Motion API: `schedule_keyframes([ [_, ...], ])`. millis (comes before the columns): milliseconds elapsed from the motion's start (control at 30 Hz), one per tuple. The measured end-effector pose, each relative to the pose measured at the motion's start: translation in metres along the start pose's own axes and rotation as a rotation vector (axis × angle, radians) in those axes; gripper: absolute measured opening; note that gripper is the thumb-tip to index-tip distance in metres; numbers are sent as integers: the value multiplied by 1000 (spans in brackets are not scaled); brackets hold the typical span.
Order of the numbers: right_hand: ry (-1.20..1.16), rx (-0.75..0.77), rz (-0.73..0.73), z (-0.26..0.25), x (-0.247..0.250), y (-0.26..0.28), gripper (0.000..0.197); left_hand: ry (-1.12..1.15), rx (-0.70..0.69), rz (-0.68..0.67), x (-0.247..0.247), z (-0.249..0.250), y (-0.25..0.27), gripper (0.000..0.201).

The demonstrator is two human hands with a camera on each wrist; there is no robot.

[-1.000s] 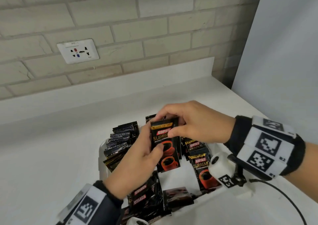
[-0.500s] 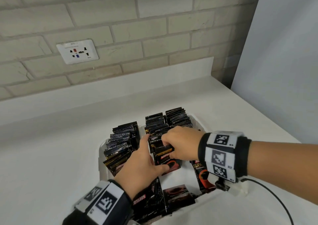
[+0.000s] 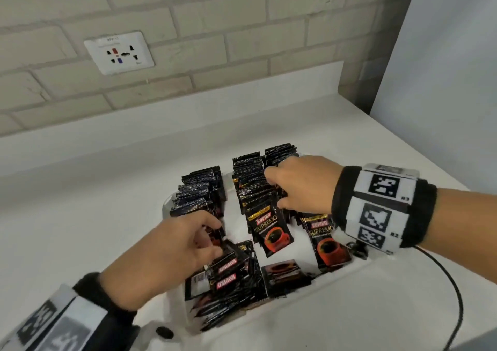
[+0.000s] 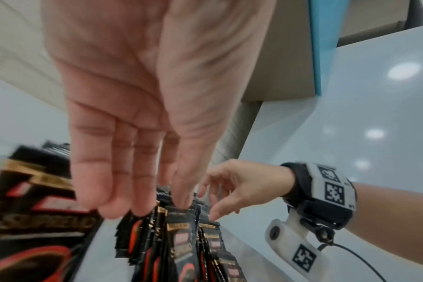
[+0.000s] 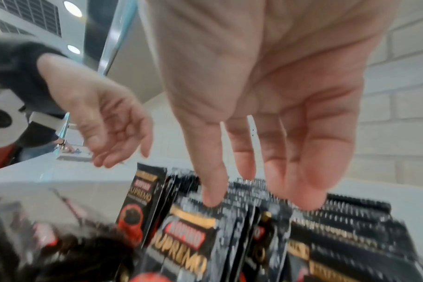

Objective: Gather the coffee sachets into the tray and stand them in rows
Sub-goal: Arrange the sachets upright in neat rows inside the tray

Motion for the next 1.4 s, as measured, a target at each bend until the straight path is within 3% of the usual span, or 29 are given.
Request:
schedule_keyframes([
  [200,-201,3,-46,-3,11,32,32,-65,-44,-100,5,-24,29,25],
  [267,-310,64,-151,-11,7,46,34,-78,-82,-179,-1,-21,31,43],
  [333,-390,126,-249,-19,1,59,42,-75,-128,-233,-7,-15,27,73],
  [400,-433,166,-285,-23,-5,70,52,-95,-138,-286,-14,-13,22,85],
  [600,-433,177,-285,-24,-24,86,61,-216,-98,-433,-31,-10,13,78],
  [700,-431,173,-289,-25,-30,88,60,-304,-98,-445,-39,-14,8,78],
  [833,-418,151,-309,-28,-34,89,57,-266,-73,-446,-42,-14,5,76],
  [967,-425,140,-312,-27,-35,89,55,-276,-62,-458,-43,-13,5,96],
  [1200,-442,136,-283,-22,-38,88,48,-66,65,-579,-33,-13,3,105],
  [1400,-452,147,-259,-24,-42,87,38,-99,18,-559,-37,-19,3,107],
])
Point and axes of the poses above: each hand's wrist, its own y-axis away from the middle knuckle, its own x-axis out of the back of the hand, z = x × y, the point moved 2 cm from there along -y, towards the middle knuckle, and after that the axes turned 12 degrees about z, right-handed, at the moved point
